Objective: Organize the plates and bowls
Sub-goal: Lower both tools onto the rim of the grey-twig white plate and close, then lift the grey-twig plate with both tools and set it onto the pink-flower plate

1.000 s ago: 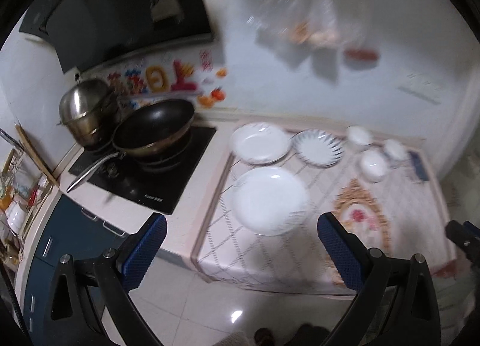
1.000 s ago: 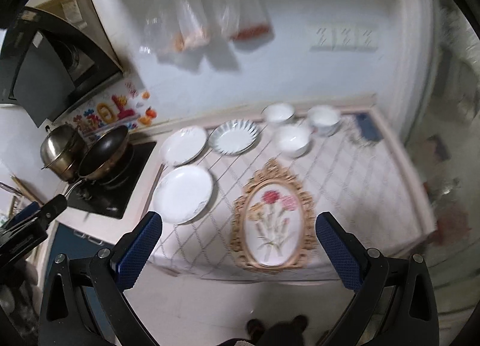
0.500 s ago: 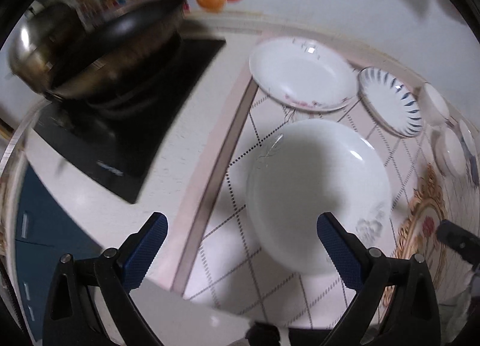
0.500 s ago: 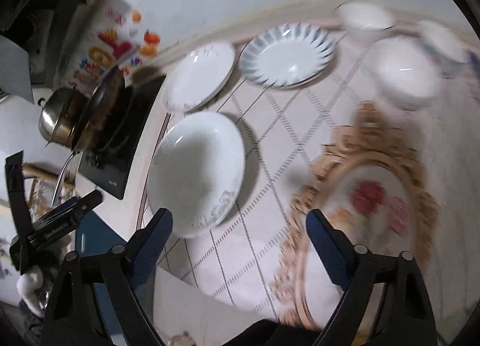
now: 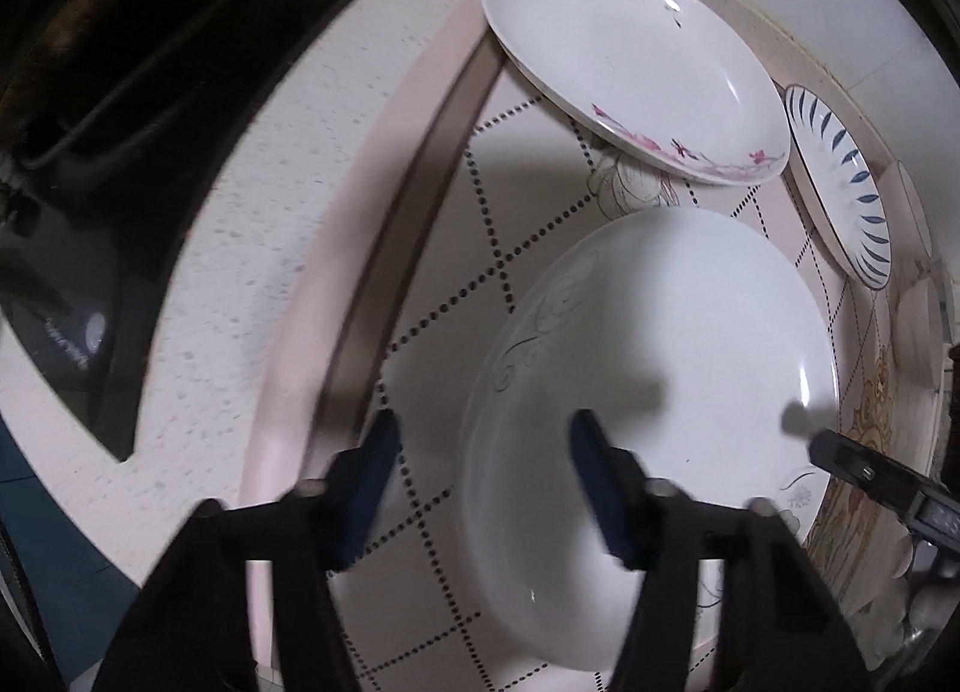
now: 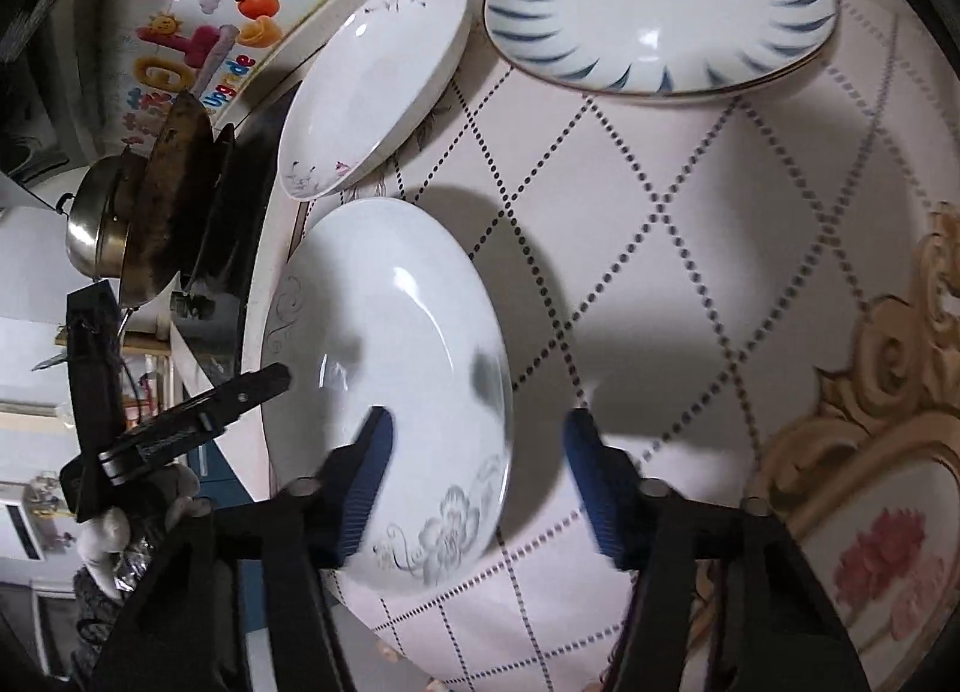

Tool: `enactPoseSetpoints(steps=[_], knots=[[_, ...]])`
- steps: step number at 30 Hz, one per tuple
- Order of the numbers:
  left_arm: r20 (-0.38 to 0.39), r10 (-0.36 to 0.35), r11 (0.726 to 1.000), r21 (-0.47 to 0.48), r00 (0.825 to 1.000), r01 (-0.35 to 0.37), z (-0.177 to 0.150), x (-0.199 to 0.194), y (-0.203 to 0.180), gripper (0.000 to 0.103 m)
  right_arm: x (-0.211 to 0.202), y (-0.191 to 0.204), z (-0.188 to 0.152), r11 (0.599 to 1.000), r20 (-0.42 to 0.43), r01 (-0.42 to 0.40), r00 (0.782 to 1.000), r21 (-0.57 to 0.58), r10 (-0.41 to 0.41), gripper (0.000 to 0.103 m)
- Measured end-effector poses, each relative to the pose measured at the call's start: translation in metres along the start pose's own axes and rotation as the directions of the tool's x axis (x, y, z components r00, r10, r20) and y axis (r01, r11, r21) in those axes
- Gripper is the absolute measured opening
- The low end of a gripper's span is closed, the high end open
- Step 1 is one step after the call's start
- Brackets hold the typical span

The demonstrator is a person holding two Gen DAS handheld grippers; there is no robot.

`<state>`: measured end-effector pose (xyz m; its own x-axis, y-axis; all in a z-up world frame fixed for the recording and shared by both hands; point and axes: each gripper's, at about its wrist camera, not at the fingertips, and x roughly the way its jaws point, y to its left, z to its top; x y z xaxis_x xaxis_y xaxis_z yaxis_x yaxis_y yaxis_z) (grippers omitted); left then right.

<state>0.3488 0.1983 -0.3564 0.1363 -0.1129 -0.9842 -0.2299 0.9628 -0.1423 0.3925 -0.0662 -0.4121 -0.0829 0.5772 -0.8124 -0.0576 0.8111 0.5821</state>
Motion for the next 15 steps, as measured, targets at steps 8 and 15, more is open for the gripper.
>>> enactPoseSetpoints(steps=[8,15], knots=[[0.018,0.007,0.999,0.043,1.0,-0.008,-0.009,-0.009,-0.012,0.033,0.02,0.008,0.008,0.998,-0.007,0.033,0.999,-0.05,-0.033,0.016],[0.025,-0.006,0.998,0.06,1.0,0.004,-0.018,-0.028,-0.027,0.033,0.014,0.002,0.003,0.999,-0.017,0.036,0.999,-0.034,-0.036,0.017]])
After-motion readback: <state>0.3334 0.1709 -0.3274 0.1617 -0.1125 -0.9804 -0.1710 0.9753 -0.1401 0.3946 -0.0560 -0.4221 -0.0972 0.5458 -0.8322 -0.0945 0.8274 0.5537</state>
